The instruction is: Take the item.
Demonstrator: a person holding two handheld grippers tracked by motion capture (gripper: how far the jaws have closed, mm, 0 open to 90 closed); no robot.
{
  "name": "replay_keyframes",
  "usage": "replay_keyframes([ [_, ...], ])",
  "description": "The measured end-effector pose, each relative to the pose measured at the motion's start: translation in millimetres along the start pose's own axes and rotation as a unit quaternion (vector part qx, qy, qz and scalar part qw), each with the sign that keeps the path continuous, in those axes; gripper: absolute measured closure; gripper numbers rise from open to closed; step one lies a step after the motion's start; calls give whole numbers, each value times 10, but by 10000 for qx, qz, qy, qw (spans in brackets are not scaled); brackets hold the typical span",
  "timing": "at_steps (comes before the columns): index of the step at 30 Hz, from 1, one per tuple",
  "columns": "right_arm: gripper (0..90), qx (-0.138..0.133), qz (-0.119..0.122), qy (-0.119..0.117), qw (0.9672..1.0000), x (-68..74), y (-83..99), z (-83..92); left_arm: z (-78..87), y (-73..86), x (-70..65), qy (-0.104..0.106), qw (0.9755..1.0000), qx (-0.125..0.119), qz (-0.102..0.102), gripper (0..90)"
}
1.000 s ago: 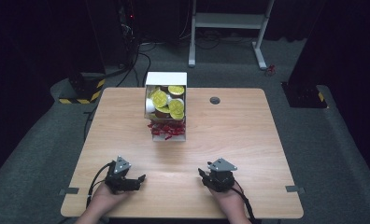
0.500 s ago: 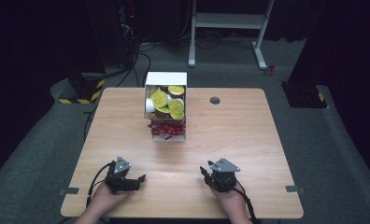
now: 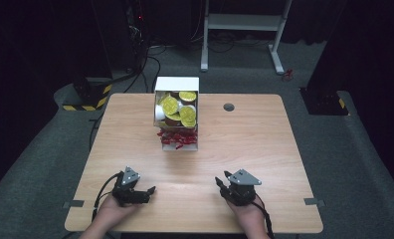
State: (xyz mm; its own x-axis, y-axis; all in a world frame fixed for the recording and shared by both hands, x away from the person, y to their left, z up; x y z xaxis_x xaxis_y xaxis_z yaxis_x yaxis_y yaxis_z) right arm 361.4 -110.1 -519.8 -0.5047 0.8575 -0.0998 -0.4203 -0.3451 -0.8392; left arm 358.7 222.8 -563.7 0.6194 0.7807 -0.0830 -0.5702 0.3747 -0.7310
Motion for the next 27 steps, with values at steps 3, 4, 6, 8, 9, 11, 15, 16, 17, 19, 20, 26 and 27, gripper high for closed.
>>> replay_keyframes([
  [3,576,-111,46,27,9999,-3,-52,56,1,1,-5,-12,10000,-24,14,124],
  [4,576,-141,34,23,9999,-8,-71,74,3,3,-8,-12,10000,-23,21,126],
  [6,586,-197,-4,-7,9998,-19,-107,97,4,4,-8,-15,10000,-15,21,128],
  [8,595,-201,-63,-39,9998,-25,-163,86,5,4,-8,-27,10000,-20,30,131],
  [9,595,-201,-63,-39,9998,-25,-163,86,5,4,-8,-27,10000,-20,30,131],
  [11,594,-154,6,-32,9999,-11,-196,57,5,4,-8,-27,10000,-20,32,132],
  [15,590,-108,62,-10,9999,13,-257,8,6,5,-7,-32,10000,-20,30,132],
  [16,590,-95,60,1,9999,18,-270,-4,5,6,-10,-27,10000,-35,42,133],
  [17,593,-76,75,15,9999,24,-278,-15,7,6,-10,-29,10000,-33,38,134],
  [19,616,-73,159,23,9998,31,-294,-41,9,8,-12,-29,10000,-34,42,136],
  [20,617,-29,179,20,9998,49,-303,-56,11,8,-9,-39,10000,-36,23,138],
  [26,615,-110,297,51,9995,108,-369,-56,14,9,-8,-36,10000,-35,6,140],
  [27,615,-110,297,51,9995,108,-369,-56,14,9,-8,-36,10000,-35,6,140],
])
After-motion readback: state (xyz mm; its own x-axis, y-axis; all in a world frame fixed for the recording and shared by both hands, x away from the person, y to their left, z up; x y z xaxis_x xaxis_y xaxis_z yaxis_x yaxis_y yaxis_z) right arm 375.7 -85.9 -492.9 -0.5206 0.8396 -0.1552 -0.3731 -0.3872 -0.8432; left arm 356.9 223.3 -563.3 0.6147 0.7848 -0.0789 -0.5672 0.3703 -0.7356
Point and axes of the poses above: each handheld gripper's, and its own axes: z roughly backward along the jaws, y roughly out of its underside, x roughly to its left, the point moved 5 cm from there along -z, roughly forward along the jaws, and after that the axes turned 8 degrees about y, right-handed, at the moved point
